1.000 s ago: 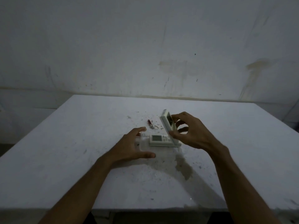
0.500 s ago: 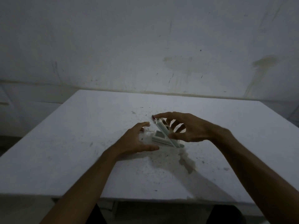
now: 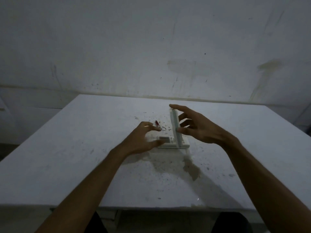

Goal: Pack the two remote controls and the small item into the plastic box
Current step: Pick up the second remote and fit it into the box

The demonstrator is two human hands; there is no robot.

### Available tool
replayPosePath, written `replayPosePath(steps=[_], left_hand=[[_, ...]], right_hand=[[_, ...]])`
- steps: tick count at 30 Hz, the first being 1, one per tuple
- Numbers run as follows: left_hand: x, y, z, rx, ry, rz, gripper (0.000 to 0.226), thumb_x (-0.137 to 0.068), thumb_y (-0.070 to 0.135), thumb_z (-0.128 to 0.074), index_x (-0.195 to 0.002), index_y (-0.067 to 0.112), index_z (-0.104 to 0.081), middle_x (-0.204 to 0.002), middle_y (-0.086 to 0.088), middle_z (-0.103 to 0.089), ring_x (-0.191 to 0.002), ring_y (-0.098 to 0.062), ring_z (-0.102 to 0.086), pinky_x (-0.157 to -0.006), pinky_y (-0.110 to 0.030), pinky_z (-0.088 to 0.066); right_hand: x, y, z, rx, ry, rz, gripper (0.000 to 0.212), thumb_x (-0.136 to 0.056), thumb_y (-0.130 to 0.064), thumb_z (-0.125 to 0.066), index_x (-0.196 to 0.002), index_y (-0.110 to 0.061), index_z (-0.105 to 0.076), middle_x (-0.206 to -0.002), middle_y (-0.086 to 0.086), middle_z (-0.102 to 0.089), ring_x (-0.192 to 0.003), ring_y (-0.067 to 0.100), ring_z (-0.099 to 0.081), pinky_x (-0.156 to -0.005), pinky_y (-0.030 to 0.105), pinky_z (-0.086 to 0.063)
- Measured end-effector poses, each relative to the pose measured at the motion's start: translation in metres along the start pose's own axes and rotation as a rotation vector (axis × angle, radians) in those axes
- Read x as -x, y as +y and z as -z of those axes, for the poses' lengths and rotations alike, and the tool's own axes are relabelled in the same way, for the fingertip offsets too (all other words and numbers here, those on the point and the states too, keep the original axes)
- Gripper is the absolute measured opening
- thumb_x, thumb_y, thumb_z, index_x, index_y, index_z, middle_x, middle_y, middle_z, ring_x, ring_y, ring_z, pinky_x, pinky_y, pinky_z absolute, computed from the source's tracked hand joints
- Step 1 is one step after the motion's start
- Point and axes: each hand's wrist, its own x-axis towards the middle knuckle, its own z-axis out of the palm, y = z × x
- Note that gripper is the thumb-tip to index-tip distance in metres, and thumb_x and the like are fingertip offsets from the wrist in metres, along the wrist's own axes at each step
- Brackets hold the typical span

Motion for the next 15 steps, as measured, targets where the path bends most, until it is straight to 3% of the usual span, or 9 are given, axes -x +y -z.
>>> replayPosePath(steps=[2, 4, 7, 9, 11, 15], left_hand=[[-0.015, 0.003, 0.001, -0.114, -0.037, -0.012, 0.055, -0.073, 0.063, -0.08, -0.119, 0.035, -0.072, -0.139, 0.007, -0.052, -0.12, -0.003, -0.048, -0.098, -0.025, -0.039], [-0.026, 0.006, -0.004, -0.184, -0.078, -0.002, 0.058, -0.065, 0.068, -0.082, -0.11, 0.032, -0.076, -0.134, 0.007, -0.059, -0.122, -0.009, -0.054, -0.098, -0.03, -0.045], [-0.033, 0.008, -0.012, -0.158, -0.048, 0.029, 0.058, -0.063, 0.065, -0.085, -0.106, 0.027, -0.075, -0.123, 0.006, -0.066, -0.108, -0.011, -0.061, -0.087, -0.029, -0.052], [-0.035, 0.005, -0.014, -0.104, -0.001, 0.038, 0.058, -0.065, 0.057, -0.089, -0.112, 0.028, -0.07, -0.121, 0.004, -0.068, -0.104, -0.012, -0.065, -0.083, -0.025, -0.054], [-0.032, 0.002, -0.013, 0.016, -0.005, 0.036, 0.066, -0.07, 0.052, -0.089, -0.124, 0.029, -0.06, -0.129, 0.003, -0.067, -0.11, -0.014, -0.065, -0.088, -0.026, -0.056], [-0.013, 0.004, -0.004, 0.22, -0.058, 0.101, 0.084, -0.077, 0.068, -0.068, -0.146, 0.027, -0.045, -0.147, 0.002, -0.055, -0.124, -0.012, -0.056, -0.094, -0.025, -0.048]], right_hand=[[0.008, 0.002, 0.003, -0.054, 0.08, -0.005, 0.072, -0.095, -0.021, -0.068, -0.152, -0.049, -0.032, -0.126, 0.003, -0.058, -0.104, 0.012, -0.069, -0.087, 0.025, -0.059], [0.016, 0.008, 0.003, -0.081, 0.137, -0.018, 0.073, -0.095, -0.019, -0.068, -0.151, -0.049, -0.032, -0.127, 0.004, -0.058, -0.104, 0.011, -0.069, -0.086, 0.024, -0.059], [0.026, 0.018, -0.005, -0.074, 0.161, -0.035, 0.075, -0.095, -0.02, -0.068, -0.153, -0.049, -0.029, -0.136, 0.003, -0.056, -0.111, 0.008, -0.065, -0.092, 0.029, -0.059], [0.028, 0.022, -0.01, -0.071, 0.132, -0.028, 0.074, -0.095, -0.021, -0.069, -0.152, -0.05, -0.03, -0.139, 0.001, -0.054, -0.115, 0.01, -0.063, -0.094, 0.034, -0.058], [0.024, 0.021, -0.012, -0.022, 0.088, -0.018, 0.072, -0.095, -0.024, -0.068, -0.151, -0.05, -0.032, -0.136, -0.003, -0.055, -0.113, 0.012, -0.065, -0.094, 0.034, -0.059], [0.01, 0.011, -0.009, 0.151, 0.03, 0.008, 0.072, -0.095, -0.028, -0.068, -0.15, -0.054, -0.029, -0.131, -0.011, -0.057, -0.108, 0.006, -0.066, -0.09, 0.03, -0.059]])
